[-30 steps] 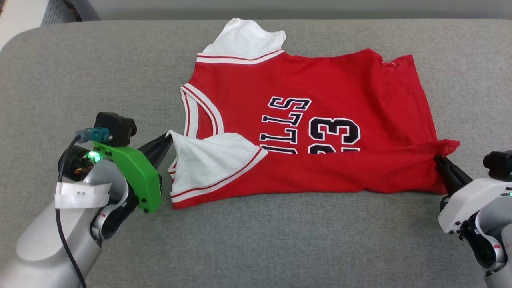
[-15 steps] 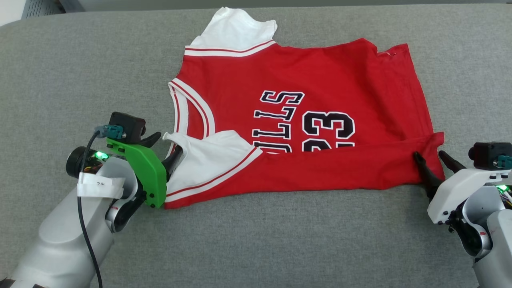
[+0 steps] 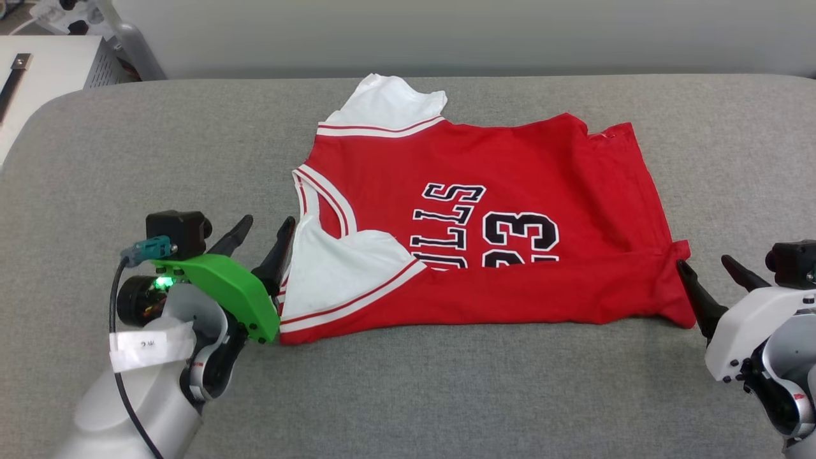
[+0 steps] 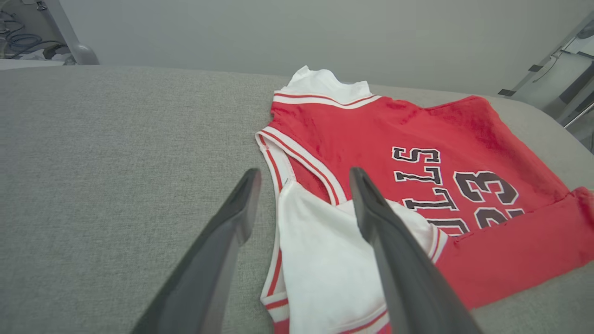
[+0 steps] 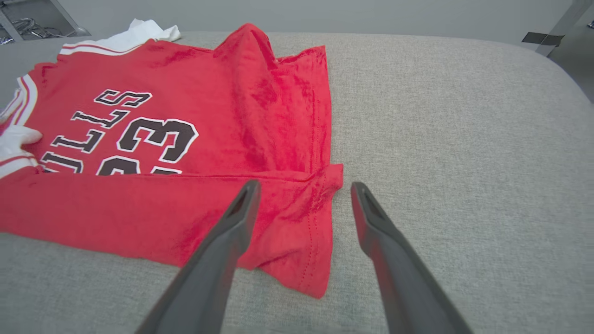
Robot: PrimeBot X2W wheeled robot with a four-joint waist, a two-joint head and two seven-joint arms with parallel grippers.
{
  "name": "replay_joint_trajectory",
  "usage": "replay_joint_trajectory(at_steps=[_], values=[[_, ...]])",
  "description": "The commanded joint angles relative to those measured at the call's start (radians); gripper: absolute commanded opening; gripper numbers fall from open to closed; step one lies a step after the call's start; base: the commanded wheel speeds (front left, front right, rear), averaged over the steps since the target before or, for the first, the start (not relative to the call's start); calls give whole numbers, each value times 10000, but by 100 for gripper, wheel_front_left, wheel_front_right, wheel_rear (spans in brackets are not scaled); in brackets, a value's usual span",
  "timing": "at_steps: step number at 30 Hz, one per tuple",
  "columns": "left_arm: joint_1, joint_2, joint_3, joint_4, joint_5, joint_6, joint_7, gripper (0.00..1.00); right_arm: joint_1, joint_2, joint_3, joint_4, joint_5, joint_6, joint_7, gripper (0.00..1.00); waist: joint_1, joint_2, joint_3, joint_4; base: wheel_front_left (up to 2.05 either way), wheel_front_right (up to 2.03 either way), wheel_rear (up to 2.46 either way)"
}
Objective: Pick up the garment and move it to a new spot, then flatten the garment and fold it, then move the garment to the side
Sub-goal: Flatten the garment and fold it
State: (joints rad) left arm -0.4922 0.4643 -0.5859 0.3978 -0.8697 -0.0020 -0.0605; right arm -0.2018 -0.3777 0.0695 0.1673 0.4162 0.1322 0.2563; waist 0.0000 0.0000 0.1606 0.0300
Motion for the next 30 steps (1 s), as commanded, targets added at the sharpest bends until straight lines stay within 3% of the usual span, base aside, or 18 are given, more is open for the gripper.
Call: replay_joint_trajectory(at_steps=[1,10,16,21,30], values=[[358,105,59,-377,-77,301,41,100,260,44,-115,-332,-108,-15,251,100,0,0,-104,53,0,0,0],[2055,888,-37,-2817,-108,2226,1282,100,1397,562,-684,-2296,-578,-15,1972,100,0,0,-14,-63,0,0,0],[2540,1446,-520,-3749,6,3083,2728,100,1796,918,-979,-3204,-815,-15,2918,100,0,0,278,-191,0,0,0],[2429,1508,-561,-3898,127,3513,3049,100,1854,1123,-1043,-3684,-997,-15,3213,100,0,0,719,-349,0,0,0],[2087,1332,-553,-3090,162,3537,3026,100,1642,1139,-1059,-3762,-1156,-15,3174,100,0,0,1202,-533,0,0,0]])
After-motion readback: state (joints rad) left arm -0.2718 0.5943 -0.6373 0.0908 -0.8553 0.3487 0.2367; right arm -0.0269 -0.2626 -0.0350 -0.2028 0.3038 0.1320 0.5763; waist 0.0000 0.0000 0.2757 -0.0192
